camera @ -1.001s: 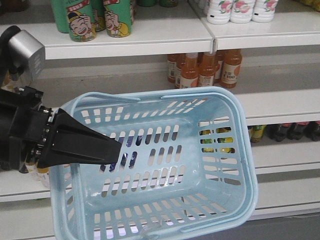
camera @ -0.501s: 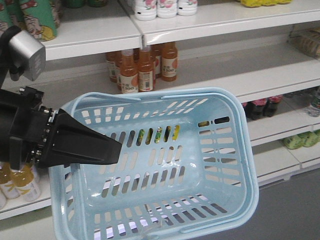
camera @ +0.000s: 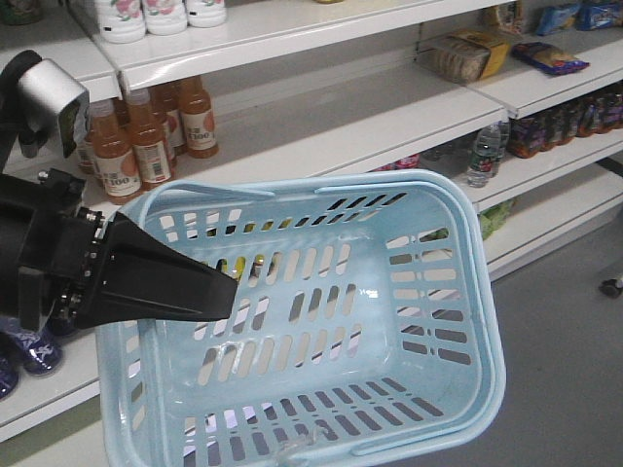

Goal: Place coke in basket with both arms
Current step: 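Hold the basket in the left gripper while the base turns away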

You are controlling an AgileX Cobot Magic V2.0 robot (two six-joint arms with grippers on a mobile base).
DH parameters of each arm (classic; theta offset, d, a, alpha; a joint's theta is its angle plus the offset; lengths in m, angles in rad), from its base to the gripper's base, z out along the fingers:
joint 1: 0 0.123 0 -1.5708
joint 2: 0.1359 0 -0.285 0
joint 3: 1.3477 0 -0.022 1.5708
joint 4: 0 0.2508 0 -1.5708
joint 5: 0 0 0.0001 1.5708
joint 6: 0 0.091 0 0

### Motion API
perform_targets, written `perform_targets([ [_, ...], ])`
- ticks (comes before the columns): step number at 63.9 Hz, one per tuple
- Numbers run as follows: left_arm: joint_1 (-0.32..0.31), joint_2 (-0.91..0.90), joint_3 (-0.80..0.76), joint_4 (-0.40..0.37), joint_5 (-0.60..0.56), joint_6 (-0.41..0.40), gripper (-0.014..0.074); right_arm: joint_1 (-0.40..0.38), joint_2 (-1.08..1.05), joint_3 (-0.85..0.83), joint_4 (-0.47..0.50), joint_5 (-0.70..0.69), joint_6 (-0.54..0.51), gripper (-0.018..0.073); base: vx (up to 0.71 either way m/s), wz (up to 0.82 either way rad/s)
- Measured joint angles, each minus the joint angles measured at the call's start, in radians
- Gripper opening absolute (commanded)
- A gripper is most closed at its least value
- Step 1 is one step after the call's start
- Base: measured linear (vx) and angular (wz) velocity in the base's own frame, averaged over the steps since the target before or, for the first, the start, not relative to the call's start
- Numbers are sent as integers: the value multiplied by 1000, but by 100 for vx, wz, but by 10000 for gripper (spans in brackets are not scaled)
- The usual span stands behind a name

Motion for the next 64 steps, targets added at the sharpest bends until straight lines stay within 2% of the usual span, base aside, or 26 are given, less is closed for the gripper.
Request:
perform_targets([
  [64, 0, 0, 0, 0, 0, 0, -8, 0, 0, 0, 0, 0, 0, -5, 1, -45],
])
